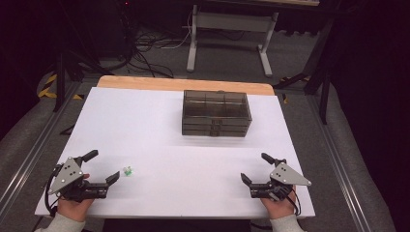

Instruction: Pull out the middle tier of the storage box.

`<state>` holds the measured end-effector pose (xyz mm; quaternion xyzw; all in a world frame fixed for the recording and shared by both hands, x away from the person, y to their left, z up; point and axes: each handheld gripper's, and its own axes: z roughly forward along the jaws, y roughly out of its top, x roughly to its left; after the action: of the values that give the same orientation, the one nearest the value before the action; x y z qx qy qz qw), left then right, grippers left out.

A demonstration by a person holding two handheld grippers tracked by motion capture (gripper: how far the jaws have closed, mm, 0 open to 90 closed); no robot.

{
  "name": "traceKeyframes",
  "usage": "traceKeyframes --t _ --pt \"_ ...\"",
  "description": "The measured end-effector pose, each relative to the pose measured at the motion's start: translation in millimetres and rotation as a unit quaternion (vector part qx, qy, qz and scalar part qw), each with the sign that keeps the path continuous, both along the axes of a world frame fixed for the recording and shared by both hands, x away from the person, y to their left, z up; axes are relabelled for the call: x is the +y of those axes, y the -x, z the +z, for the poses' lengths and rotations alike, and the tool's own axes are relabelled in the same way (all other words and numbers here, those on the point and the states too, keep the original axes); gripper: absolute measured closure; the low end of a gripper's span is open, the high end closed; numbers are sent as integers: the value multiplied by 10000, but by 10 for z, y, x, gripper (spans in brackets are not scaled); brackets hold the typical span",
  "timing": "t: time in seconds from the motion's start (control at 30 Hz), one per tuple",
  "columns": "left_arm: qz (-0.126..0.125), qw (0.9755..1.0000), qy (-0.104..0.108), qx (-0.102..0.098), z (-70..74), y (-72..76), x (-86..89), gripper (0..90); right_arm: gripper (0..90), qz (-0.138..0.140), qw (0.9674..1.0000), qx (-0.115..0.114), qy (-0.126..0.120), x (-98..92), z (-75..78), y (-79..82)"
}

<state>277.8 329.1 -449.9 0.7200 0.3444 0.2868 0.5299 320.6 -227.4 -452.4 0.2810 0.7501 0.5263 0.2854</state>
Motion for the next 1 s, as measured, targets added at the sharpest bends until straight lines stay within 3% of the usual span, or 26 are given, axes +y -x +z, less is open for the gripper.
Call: traceKeyframes --t 0.53,1.0 --pt "-4 10000 28 -4 4 -1 9 4 22 53 9998 66 161 152 76 -86" --pt "-5 10000 39 6 6 -6 6 4 22 231 9994 162 180 330 197 -279"
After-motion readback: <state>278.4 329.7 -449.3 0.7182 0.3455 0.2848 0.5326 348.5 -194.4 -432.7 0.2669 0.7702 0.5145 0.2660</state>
